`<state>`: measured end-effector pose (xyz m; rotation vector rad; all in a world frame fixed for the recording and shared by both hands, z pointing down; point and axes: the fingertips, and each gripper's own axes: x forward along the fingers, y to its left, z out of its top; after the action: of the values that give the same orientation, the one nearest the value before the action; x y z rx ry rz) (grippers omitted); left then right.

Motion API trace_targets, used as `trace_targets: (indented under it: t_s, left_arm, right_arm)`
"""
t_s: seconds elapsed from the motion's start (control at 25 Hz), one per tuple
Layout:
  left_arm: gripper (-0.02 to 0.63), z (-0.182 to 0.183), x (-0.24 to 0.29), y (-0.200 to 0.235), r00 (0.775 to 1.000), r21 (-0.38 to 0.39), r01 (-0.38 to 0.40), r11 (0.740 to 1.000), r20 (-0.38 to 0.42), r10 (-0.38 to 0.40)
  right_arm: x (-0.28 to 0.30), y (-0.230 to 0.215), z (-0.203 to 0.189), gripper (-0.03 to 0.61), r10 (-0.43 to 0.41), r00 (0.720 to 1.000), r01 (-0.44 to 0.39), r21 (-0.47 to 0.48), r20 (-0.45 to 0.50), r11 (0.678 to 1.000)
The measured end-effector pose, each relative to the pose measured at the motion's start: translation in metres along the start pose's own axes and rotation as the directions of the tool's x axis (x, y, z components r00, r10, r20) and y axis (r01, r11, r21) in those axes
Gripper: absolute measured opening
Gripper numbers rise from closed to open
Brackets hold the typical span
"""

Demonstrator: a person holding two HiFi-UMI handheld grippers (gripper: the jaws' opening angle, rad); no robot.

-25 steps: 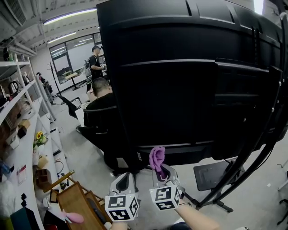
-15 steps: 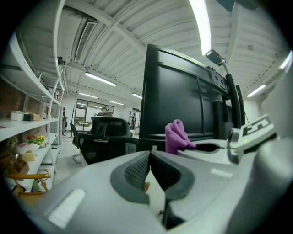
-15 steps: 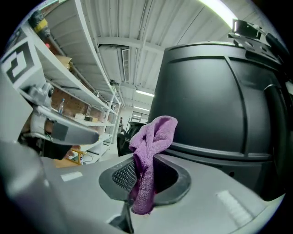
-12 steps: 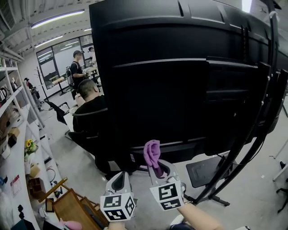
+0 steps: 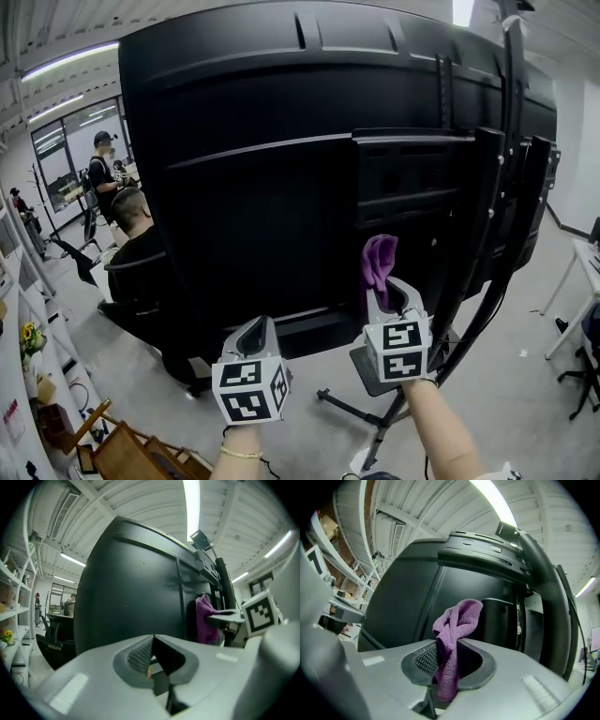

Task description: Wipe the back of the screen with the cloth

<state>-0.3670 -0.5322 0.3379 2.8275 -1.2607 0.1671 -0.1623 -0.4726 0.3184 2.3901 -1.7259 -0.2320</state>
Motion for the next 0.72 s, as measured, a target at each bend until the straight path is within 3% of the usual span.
trace_targets:
  t_s: [0.16,0.4,0.72]
  left_arm:
    - [0.008,0.025,0.010,-0.003,0.999,0.021,-0.007,1.000,0.041,0.007]
    - [0.008,0.034,-0.009,0.039,0.995,0.011,-0.087,0.996,0.058,0.086]
    - [0.008,0.021,-0.056,0.128,0.969,-0.049,-0.244,0.968,0.023,0.246]
  right_arm:
    - [0.011,0.003,0.008,0.069,0.006,1.000,-0.006,0.015,0.000,1.000]
    - [-0.001,0.102,0.038,0.069,0.157,0.985,-0.158,0.006,0.075,0.987]
    - [-0.006,0.249,0.065,0.069,0.416,0.902,-0.411,-0.072,0.115,0.909]
